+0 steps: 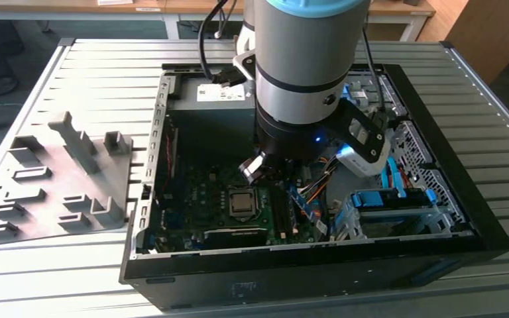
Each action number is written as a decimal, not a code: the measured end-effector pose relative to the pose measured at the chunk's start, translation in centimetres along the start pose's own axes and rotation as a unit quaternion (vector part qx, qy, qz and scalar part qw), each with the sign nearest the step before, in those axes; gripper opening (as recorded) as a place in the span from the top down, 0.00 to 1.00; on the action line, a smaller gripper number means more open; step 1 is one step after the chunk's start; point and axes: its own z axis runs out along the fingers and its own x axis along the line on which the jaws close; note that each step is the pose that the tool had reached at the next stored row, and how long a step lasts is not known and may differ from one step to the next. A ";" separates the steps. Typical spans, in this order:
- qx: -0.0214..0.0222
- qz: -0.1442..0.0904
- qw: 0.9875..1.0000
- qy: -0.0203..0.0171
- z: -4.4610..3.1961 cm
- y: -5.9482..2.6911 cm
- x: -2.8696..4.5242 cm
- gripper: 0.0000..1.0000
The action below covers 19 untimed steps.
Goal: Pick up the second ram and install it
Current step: 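Insert the second ram into the second slot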
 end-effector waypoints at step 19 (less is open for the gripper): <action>0.007 0.056 0.998 -0.003 0.03 0.00 0.00 0.86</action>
